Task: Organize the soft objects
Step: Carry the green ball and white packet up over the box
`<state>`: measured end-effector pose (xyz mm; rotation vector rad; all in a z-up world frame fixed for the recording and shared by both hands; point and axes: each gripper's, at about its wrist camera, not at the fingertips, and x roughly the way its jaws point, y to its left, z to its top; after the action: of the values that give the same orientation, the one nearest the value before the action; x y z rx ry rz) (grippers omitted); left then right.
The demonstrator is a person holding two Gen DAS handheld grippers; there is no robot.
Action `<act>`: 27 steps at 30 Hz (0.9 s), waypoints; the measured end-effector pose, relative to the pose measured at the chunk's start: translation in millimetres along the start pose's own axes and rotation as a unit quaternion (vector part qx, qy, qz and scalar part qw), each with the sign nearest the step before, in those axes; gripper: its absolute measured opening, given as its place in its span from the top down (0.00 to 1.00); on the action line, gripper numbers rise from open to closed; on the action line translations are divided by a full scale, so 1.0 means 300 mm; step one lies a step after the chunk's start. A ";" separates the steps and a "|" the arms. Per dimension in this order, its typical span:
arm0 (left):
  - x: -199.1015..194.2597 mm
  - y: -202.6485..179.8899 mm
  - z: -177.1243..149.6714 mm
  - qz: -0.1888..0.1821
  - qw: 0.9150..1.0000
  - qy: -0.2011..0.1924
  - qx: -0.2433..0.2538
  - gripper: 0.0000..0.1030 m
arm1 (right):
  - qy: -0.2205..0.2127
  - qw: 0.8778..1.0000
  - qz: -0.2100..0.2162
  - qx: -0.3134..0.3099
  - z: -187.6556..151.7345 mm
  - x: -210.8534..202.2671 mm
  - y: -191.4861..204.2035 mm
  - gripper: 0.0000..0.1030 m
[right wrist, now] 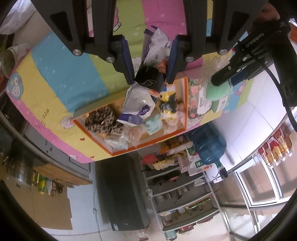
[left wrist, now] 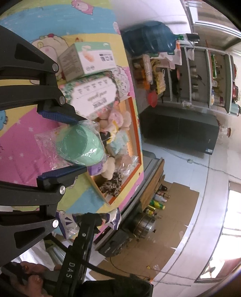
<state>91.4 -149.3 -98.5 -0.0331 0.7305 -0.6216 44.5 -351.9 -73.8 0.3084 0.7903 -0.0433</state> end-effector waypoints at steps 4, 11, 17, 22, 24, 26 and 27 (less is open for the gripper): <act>0.032 -0.027 0.044 0.008 1.000 -0.004 -0.002 0.57 | -0.003 1.000 0.000 -0.005 0.039 0.007 -0.021 0.65; 0.087 -0.054 0.120 0.027 1.000 -0.008 -0.012 0.57 | -0.001 1.000 0.011 -0.014 0.116 0.044 -0.064 0.65; 0.137 -0.071 0.173 0.041 0.999 -0.009 -0.017 0.57 | 0.005 1.000 0.022 -0.021 0.174 0.094 -0.098 0.65; 0.188 -0.085 0.212 0.049 0.999 -0.006 -0.020 0.57 | 0.011 0.999 0.029 -0.029 0.218 0.138 -0.128 0.65; 0.210 -0.088 0.228 0.052 0.998 -0.005 -0.021 0.57 | 0.013 0.999 0.031 -0.030 0.229 0.151 -0.137 0.65; 0.236 -0.093 0.244 0.053 0.998 -0.003 -0.023 0.57 | 0.015 0.999 0.032 -0.031 0.246 0.171 -0.152 0.65; 0.247 -0.092 0.250 0.054 0.998 -0.002 -0.023 0.57 | 0.016 0.999 0.032 -0.032 0.253 0.179 -0.159 0.65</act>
<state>167.1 -225.9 -81.0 -0.0376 0.7379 -0.5010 127.7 -415.3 -73.8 0.2750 0.8113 0.0468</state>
